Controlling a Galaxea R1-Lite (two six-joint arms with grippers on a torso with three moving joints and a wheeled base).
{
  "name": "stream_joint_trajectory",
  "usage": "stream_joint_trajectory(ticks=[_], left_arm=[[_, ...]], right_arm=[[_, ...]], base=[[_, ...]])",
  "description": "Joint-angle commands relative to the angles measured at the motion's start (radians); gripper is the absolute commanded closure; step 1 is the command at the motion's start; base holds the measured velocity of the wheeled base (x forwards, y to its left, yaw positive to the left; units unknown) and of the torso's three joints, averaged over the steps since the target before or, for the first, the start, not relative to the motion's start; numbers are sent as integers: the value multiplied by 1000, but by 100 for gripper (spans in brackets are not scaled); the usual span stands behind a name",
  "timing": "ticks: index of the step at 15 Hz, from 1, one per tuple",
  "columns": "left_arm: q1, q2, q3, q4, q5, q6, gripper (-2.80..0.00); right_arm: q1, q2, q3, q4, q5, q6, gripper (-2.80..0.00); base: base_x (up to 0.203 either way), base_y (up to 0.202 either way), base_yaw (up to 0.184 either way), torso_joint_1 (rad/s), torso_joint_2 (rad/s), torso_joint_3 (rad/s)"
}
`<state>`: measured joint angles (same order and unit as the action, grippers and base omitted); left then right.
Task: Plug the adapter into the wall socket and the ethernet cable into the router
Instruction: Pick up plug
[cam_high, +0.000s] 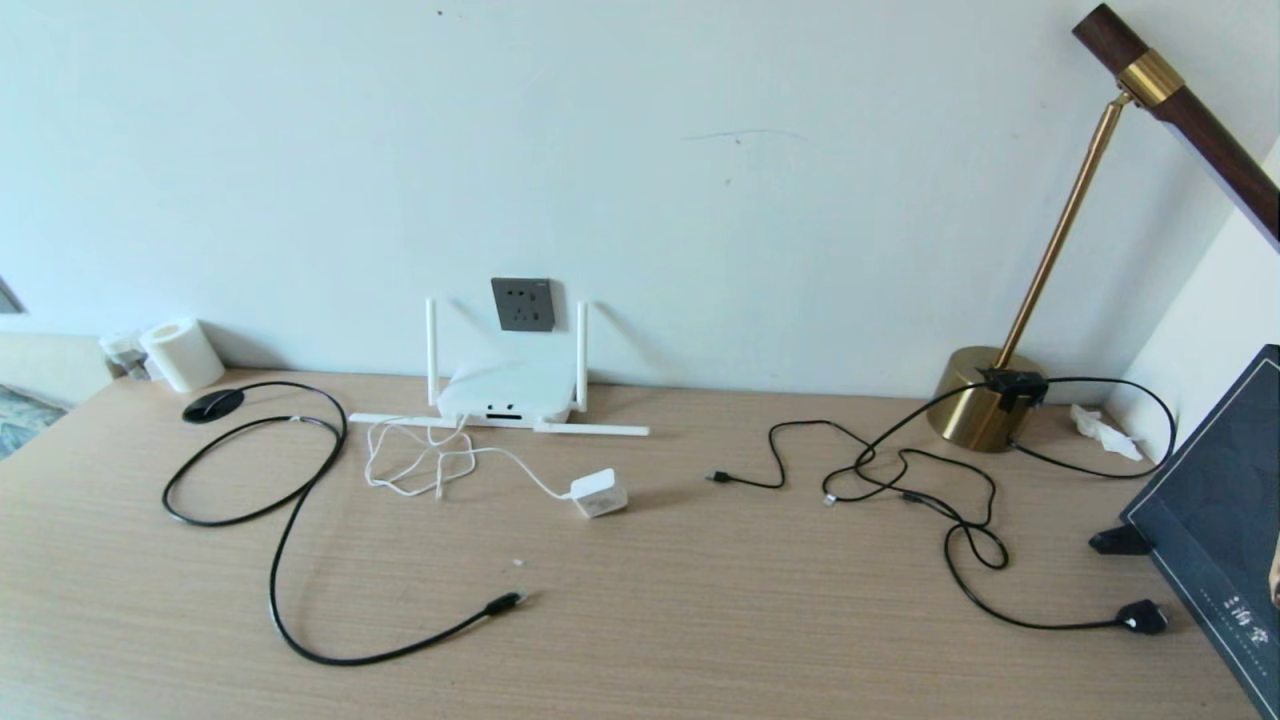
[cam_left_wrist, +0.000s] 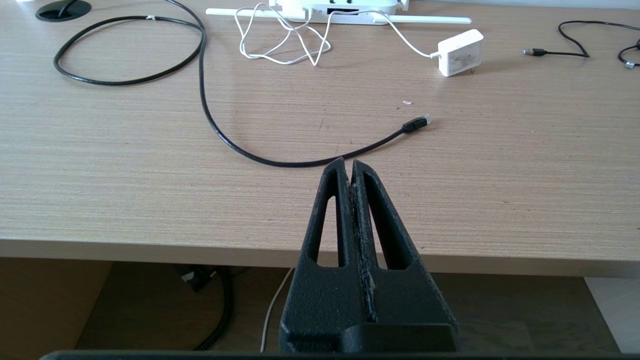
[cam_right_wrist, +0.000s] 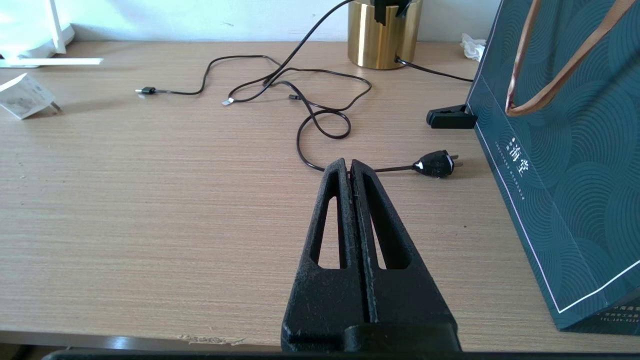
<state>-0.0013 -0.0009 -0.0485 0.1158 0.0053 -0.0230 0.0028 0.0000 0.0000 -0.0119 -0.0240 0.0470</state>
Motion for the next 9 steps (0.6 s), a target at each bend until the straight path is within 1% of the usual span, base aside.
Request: stream_joint_trajectory(ticks=[1, 2, 3, 4, 5, 7, 9], left_arm=[[0, 1, 0, 0, 0, 1, 0], [0, 1, 0, -2, -6, 12, 0], [0, 9, -21, -3, -26, 35, 0], [-1, 43, -74, -2, -58, 44, 0], [-5, 112, -141, -4, -94, 47, 0], [-49, 342, -319, -10, -162, 51, 0], [-123, 653, -538, -9, -219, 67, 0]], right_arm=[[0, 2, 0, 0, -1, 1, 0], [0, 2, 0, 0, -1, 1, 0], [0, 2, 0, 0, -1, 1, 0], [0, 2, 0, 0, -1, 1, 0], [0, 2, 0, 0, -1, 1, 0], [0, 2, 0, 0, -1, 1, 0], [0, 2, 0, 0, -1, 1, 0]], base=[[0, 0, 0, 0, 0, 0], [0, 0, 0, 0, 0, 0], [0, 0, 0, 0, 0, 0], [0, 0, 0, 0, 0, 0], [0, 0, 0, 0, 0, 0], [0, 0, 0, 0, 0, 0], [0, 0, 0, 0, 0, 0]])
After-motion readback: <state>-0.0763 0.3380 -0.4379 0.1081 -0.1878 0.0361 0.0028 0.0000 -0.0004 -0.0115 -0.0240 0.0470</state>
